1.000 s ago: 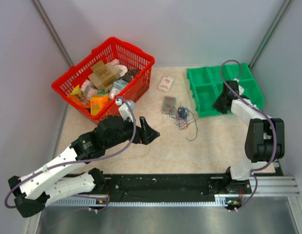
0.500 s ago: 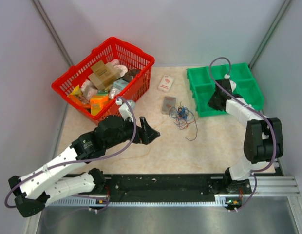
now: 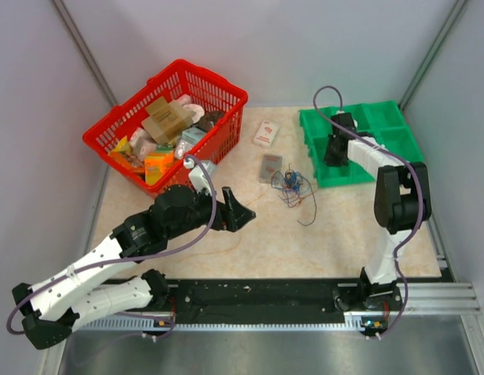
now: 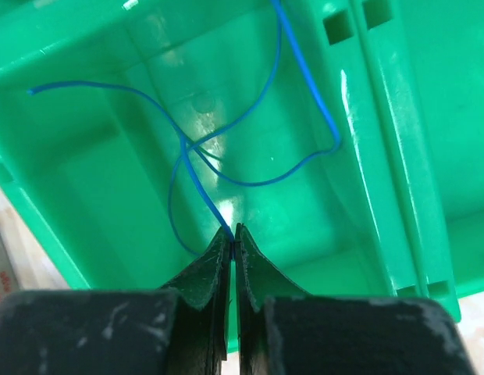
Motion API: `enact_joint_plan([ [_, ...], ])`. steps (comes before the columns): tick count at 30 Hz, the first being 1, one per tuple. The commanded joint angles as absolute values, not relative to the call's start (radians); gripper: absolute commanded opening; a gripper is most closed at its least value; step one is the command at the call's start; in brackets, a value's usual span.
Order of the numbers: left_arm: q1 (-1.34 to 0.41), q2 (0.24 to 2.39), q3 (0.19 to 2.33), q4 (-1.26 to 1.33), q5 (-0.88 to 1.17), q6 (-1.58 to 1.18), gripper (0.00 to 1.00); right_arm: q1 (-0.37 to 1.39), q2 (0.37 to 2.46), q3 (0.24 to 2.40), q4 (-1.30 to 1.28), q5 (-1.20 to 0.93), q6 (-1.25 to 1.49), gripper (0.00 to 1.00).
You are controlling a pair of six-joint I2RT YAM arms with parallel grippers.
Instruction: Untangle the cables
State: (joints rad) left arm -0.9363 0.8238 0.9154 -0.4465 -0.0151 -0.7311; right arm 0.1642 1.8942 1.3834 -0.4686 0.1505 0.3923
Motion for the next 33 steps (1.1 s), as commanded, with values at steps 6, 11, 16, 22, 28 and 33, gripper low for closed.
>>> enact_joint_plan([
  [6, -0.933, 0.818, 0.913, -0.408, -0.005, -0.732, 0.93, 0.175, 1.895, 1.561, -0.621, 0.156, 0.298, 0.30],
  [11, -0.933, 0.819, 0.907, -0.408, -0.008, -0.729, 0.93, 0.179, 1.783, 1.520, -0.640, 0.185, 0.298, 0.54],
  [16, -0.933, 0.836, 0.885, -0.397, -0.017, -0.729, 0.93, 0.291, 1.631, 1.399, -0.620, 0.189, 0.273, 0.58],
  [22, -0.931, 0.879, 0.864, -0.361, -0.005, -0.735, 0.93, 0.443, 1.601, 1.262, -0.404, -0.052, 0.273, 0.58],
  [28, -0.933, 0.865, 0.824, -0.353, 0.026, -0.761, 0.93, 0.446, 1.730, 1.264, -0.324, -0.051, 0.204, 0.58],
  [33, -0.931, 0.830, 0.779, -0.351, 0.011, -0.776, 0.92, 0.475, 1.778, 1.203, -0.261, -0.057, 0.179, 0.47],
])
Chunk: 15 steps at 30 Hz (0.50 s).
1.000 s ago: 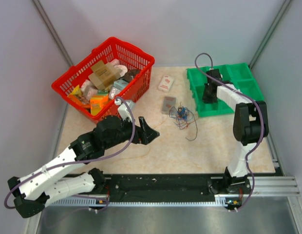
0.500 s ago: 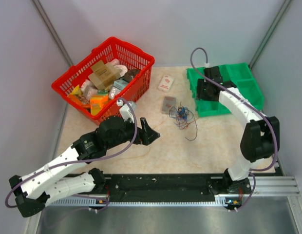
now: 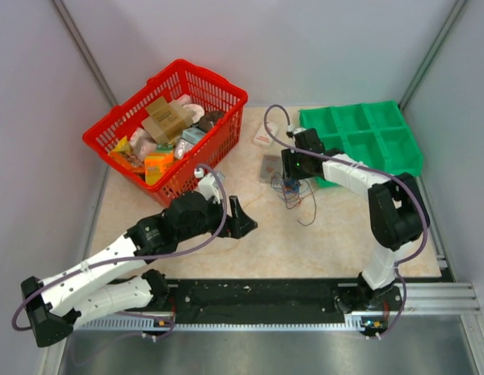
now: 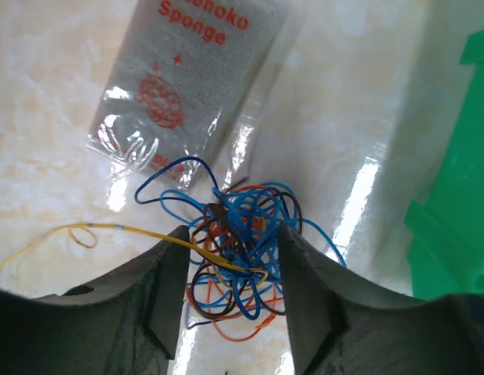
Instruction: Untangle the cables
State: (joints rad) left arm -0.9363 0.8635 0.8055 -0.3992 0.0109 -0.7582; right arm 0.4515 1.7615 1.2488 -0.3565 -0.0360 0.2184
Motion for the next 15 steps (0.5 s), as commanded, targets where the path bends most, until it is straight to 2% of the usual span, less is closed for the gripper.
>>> enact_joint_plan([
  [1, -0.931, 0.833, 0.778, -0.354, 0.009, -0.775, 0.91, 0.488, 1.772, 1.189, -0.255, -0.045, 0.181, 0.40],
  [2, -0.931, 0.838, 0.779, -0.353, -0.023, -0.770, 0.89, 0.508, 1.761, 1.177, -0.255, -0.028, 0.179, 0.31],
  [4, -0.931, 0.859, 0.782, -0.351, -0.031, -0.759, 0.88, 0.544, 1.715, 1.134, -0.255, -0.018, 0.187, 0.20],
  [10, -0.855, 0.992, 0.798, -0.310, -0.068, -0.640, 0.85, 0.588, 1.491, 0.899, -0.169, -0.178, 0.270, 0.00],
  [13, -0.763, 1.067, 0.798, -0.256, -0.006, -0.601, 0.74, 0.589, 1.399, 0.816, -0.140, -0.263, 0.276, 0.00],
  [15, -0.733, 1.103, 0.779, -0.166, 0.095, -0.574, 0.75, 0.589, 1.362, 0.786, -0.130, -0.313, 0.273, 0.00],
])
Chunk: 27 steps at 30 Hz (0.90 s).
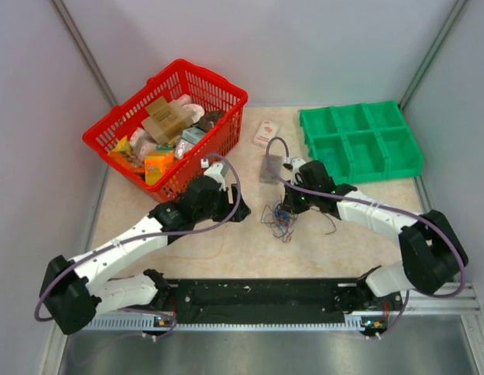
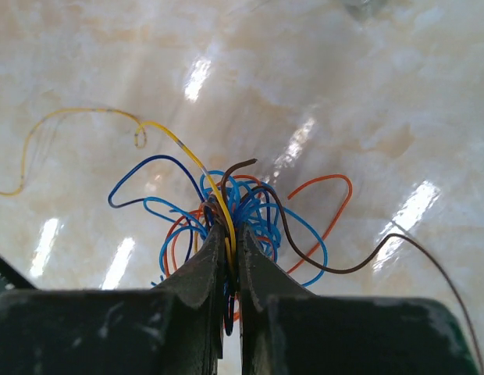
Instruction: Untangle the cables
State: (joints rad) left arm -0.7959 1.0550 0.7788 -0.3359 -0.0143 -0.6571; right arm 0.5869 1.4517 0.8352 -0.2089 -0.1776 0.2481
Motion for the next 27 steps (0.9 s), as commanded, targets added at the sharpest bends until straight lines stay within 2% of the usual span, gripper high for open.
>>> enact_joint_plan([
  [1, -0.732, 1.127, 0.779, -0.128, 0.125, -0.555, 0.76, 0.589, 1.344, 0.773, -0.126, -0.325, 0.273, 0.00],
  [5, -0.733, 1.248, 0.833, -0.037, 0.308, -0.494, 0.80, 0.591, 1.295, 0.744, -0.118, -0.373, 0.273, 0.00],
  [8, -0.732, 1.354, 0.905, -0.052, 0.368, -0.482, 0.79, 0.591, 1.270, 0.741, -0.120, -0.387, 0.276, 0.00],
  [16, -0.733, 1.543, 1.035, -0.139, 0.235, -0.428, 0.58, 0.591, 1.252, 0.732, -0.138, -0.388, 0.281, 0.00],
  [24, -0.753, 1.624, 1.074, -0.124, 0.215, -0.423, 0.53, 0.601, 1.241, 0.729, -0.137, -0.405, 0.290, 0.00],
  [26, -0.758, 1.638, 1.086, -0.120, 0.213, -0.426, 0.49, 0.604, 1.242, 0.730, -0.135, -0.406, 0.293, 0.00],
  [27, -0.759, 1.641, 1.092, -0.123, 0.198, -0.426, 0.44, 0.606, 1.244, 0.730, -0.137, -0.400, 0.296, 0.00],
])
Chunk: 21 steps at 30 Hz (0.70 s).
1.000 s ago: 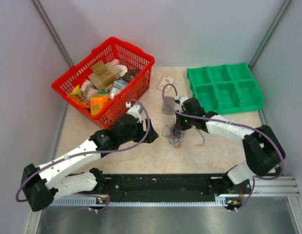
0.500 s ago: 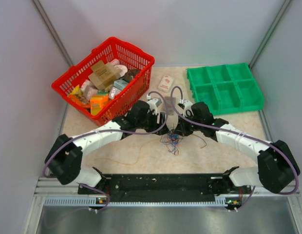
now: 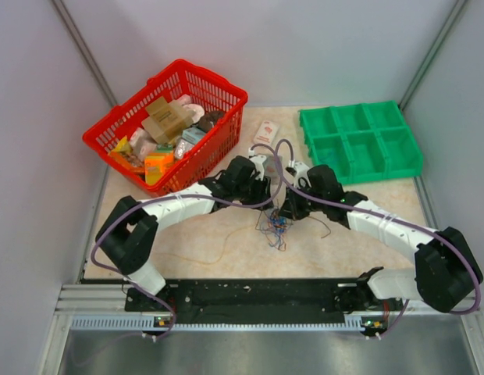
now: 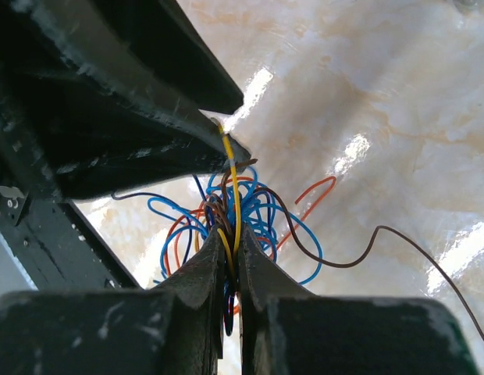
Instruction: Untangle the cables
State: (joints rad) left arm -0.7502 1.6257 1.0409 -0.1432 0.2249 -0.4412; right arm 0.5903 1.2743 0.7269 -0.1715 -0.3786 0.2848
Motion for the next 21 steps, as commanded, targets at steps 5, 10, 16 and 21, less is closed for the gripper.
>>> enact_joint_plan([
  [5, -0.764, 1.554, 1.080, -0.126, 0.056, -0.416, 0.00, 0.614, 1.244, 0.729, -0.196, -0.215, 0.351, 0.12],
  [10, -0.767, 1.378, 0.988, -0.103, 0.037, -0.465, 0.00, 0.612, 1.209, 0.672, -0.195, -0.086, 0.482, 0.45],
  [16, -0.767, 1.249, 0.931, -0.163, 0.075, -0.584, 0.00, 0.612, 1.255, 0.632, -0.077, -0.142, 0.502, 0.49],
  [21, -0.767, 1.177, 0.920, -0.181, 0.120, -0.600, 0.00, 0.612, 1.214, 0.598, 0.041, -0.225, 0.517, 0.50],
])
